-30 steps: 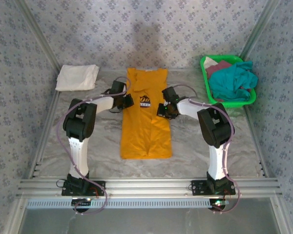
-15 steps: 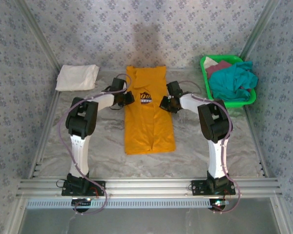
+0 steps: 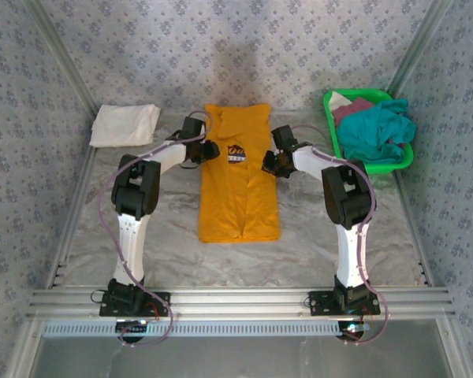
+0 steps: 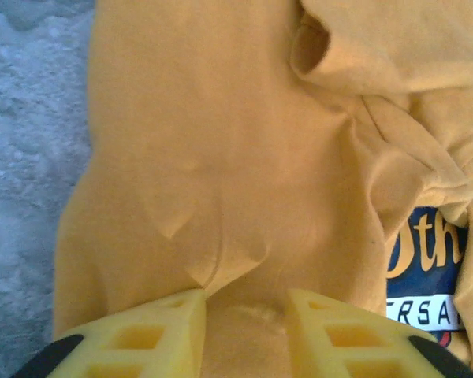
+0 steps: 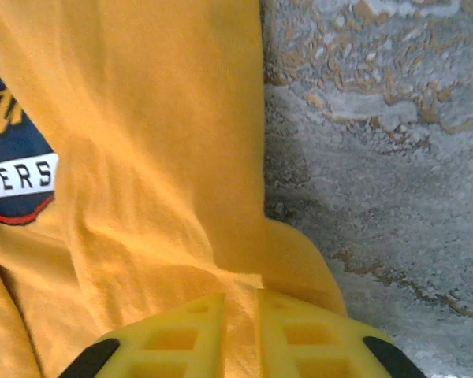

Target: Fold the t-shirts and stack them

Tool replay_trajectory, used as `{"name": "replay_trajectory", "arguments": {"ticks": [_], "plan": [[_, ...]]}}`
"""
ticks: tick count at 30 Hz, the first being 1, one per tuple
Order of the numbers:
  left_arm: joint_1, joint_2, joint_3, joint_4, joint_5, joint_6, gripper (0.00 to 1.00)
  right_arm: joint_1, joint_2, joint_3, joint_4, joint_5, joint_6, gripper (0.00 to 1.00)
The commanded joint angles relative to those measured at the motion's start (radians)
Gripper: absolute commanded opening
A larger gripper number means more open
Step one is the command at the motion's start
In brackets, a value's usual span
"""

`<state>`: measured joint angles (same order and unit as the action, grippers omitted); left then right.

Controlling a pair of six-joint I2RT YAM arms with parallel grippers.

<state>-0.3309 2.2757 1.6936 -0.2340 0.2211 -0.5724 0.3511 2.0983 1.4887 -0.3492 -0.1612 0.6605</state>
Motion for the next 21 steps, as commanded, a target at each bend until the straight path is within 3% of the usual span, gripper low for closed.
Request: {"name": "replay_trajectory", "arguments": {"ticks": [1, 4, 6, 11, 14, 21], "plan": [[0.006, -0.140, -0.027, -0.024, -0.004, -0.004, 0.40, -0.001, -0.094, 0.041, -0.075, 0.040, -0.062, 0.23], [0.000, -0.284, -0.098, -0.016, -0.020, -0.003, 0.49, 0.010, -0.202, 0.027, -0.104, 0.074, -0.107, 0.31], [-0.002, -0.393, -0.161, -0.014, -0.046, 0.002, 0.50, 0.024, -0.293, -0.021, -0.100, 0.102, -0.140, 0.35], [0.008, -0.709, -0.520, 0.110, -0.080, -0.016, 0.53, 0.075, -0.553, -0.275, -0.023, 0.162, -0.174, 0.43], [0.033, -0.875, -0.731, 0.126, -0.039, -0.022, 0.52, 0.085, -0.710, -0.487, 0.046, 0.090, -0.175, 0.45], [0.035, -1.091, -1.038, -0.017, 0.111, -0.039, 0.50, 0.187, -1.038, -0.865, 0.135, 0.022, -0.142, 0.63]]}}
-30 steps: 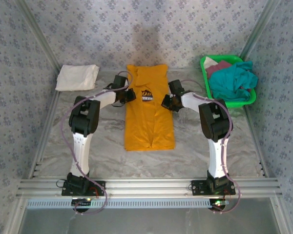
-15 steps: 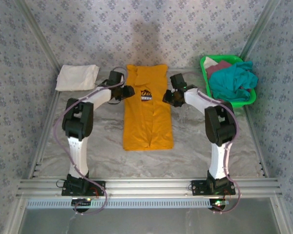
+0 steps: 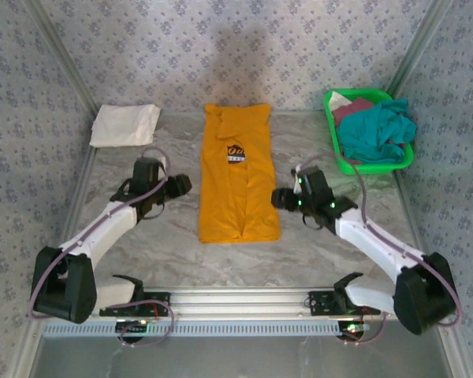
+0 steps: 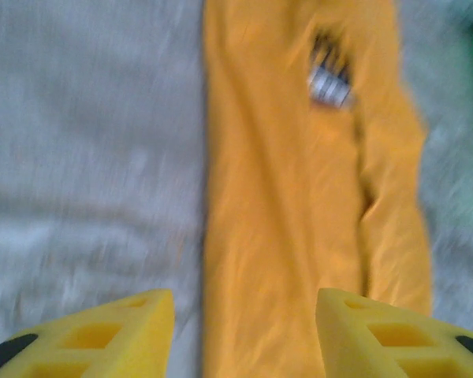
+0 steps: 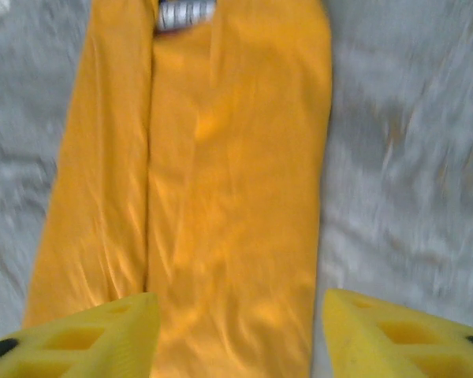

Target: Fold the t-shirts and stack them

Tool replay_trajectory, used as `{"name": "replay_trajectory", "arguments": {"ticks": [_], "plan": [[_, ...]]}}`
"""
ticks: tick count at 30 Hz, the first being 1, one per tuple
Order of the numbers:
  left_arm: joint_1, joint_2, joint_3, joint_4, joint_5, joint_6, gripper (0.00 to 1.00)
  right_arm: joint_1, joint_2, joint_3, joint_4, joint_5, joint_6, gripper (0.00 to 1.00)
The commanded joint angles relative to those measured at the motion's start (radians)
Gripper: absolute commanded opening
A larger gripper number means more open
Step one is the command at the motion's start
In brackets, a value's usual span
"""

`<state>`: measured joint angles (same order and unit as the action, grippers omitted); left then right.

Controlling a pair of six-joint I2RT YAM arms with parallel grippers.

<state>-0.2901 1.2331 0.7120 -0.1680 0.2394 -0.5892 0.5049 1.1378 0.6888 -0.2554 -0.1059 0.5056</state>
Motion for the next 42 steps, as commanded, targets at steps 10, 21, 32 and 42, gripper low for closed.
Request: {"name": "replay_trajectory", "arguments": {"ticks": [10, 21, 32, 42], "plan": [[-0.101, -0.091, -0.234, -0.125, 0.110, -0.133, 0.47, 0.023, -0.054, -0.202, 0.051, -0.121, 0.168, 0.64], [-0.118, 0.006, -0.280, -0.012, 0.191, -0.159, 0.42, 0.006, 0.066, -0.232, 0.155, -0.183, 0.211, 0.64], [-0.166, 0.014, -0.241, 0.008, 0.196, -0.195, 0.37, 0.022, 0.125, -0.241, 0.201, -0.181, 0.217, 0.64], [-0.193, -0.030, -0.234, -0.007, 0.185, -0.228, 0.37, 0.024, 0.120, -0.235, 0.195, -0.180, 0.218, 0.63]]}}
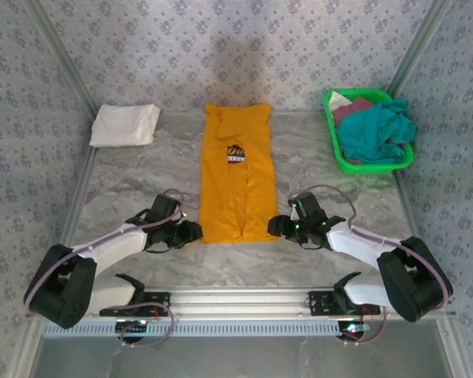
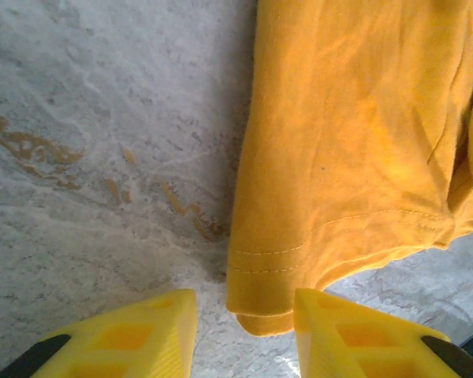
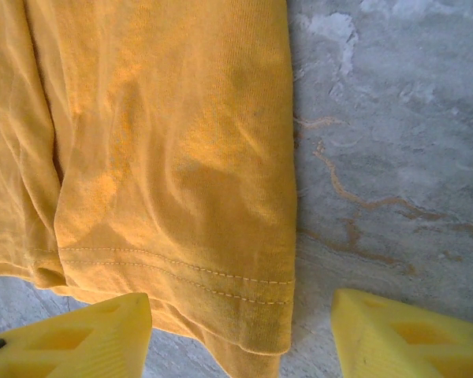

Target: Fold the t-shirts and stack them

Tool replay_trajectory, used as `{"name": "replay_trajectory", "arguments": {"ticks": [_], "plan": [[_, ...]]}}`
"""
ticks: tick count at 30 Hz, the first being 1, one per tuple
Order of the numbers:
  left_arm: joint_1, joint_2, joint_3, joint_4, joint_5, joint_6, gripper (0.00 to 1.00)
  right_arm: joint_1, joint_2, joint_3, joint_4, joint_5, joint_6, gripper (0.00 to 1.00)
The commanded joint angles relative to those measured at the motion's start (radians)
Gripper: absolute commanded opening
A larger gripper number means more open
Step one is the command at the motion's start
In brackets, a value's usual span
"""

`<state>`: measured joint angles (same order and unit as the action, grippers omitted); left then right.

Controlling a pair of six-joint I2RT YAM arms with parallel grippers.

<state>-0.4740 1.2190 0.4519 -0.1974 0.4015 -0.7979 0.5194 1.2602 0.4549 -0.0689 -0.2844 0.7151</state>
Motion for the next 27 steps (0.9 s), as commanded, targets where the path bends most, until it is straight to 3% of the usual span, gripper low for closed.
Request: {"name": "replay_trajectory", "arguments": {"ticks": [1, 16, 22, 27], "plan": [[-0.012, -0.011, 0.026, 0.027, 0.021, -0.014, 0.38, 0.009, -0.004, -0.002, 0.009, -0.002, 0.010, 0.63], [-0.044, 0.105, 0.033, 0.116, 0.016, -0.012, 0.31, 0.027, 0.035, -0.010, 0.053, 0.001, 0.018, 0.61], [-0.049, 0.123, 0.031, 0.134, 0.005, -0.011, 0.25, 0.065, 0.056, 0.016, 0.047, -0.008, 0.003, 0.54], [-0.049, 0.129, 0.031, 0.144, -0.002, -0.008, 0.20, 0.086, 0.059, 0.029, 0.033, 0.003, 0.010, 0.43]]}}
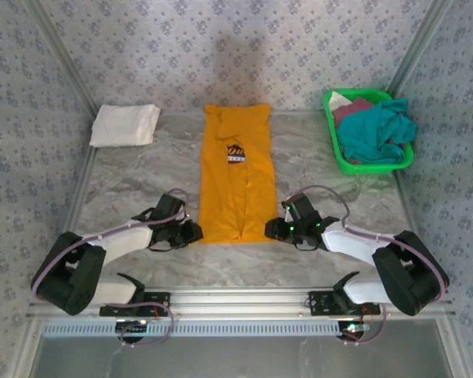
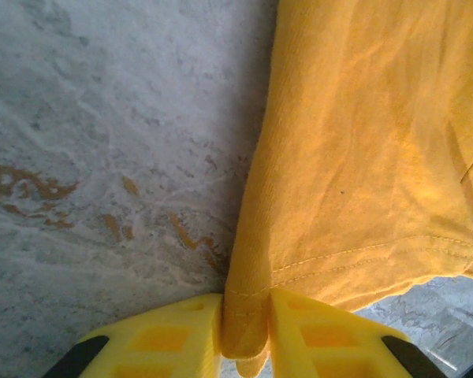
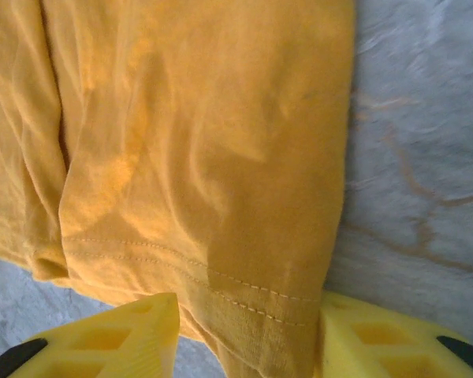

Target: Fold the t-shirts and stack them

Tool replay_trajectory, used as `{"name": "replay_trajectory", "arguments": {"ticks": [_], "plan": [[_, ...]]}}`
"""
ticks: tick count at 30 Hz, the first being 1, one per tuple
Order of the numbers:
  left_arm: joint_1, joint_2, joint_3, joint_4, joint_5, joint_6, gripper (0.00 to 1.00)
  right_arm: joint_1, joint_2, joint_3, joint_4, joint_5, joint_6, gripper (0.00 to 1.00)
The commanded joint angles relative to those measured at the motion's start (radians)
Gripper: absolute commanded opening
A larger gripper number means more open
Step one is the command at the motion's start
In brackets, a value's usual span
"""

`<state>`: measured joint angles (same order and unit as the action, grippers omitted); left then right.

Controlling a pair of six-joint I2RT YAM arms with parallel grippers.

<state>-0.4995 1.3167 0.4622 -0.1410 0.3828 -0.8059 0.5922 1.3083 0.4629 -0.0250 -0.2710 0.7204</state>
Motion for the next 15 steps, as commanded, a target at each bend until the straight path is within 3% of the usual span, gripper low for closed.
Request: {"name": "replay_trajectory", "arguments": {"ticks": [1, 6, 10, 13, 15], "plan": [[-0.024, 0.032, 0.020, 0.089, 0.016, 0.001, 0.20, 0.014, 0.012, 0.020, -0.010, -0.007, 0.005, 0.39], [-0.024, 0.041, 0.016, 0.093, 0.012, 0.002, 0.12, 0.014, 0.017, 0.023, -0.021, 0.013, 0.007, 0.25], [-0.023, 0.033, 0.018, 0.090, -0.004, 0.006, 0.08, 0.011, 0.016, 0.043, -0.052, 0.035, -0.010, 0.20], [-0.024, 0.031, 0.041, 0.073, 0.003, 0.022, 0.00, 0.010, 0.012, 0.057, -0.056, 0.035, -0.015, 0.09], [-0.023, 0.030, 0.078, 0.026, 0.012, 0.050, 0.00, 0.011, 0.005, 0.066, -0.065, 0.030, -0.021, 0.04]]}}
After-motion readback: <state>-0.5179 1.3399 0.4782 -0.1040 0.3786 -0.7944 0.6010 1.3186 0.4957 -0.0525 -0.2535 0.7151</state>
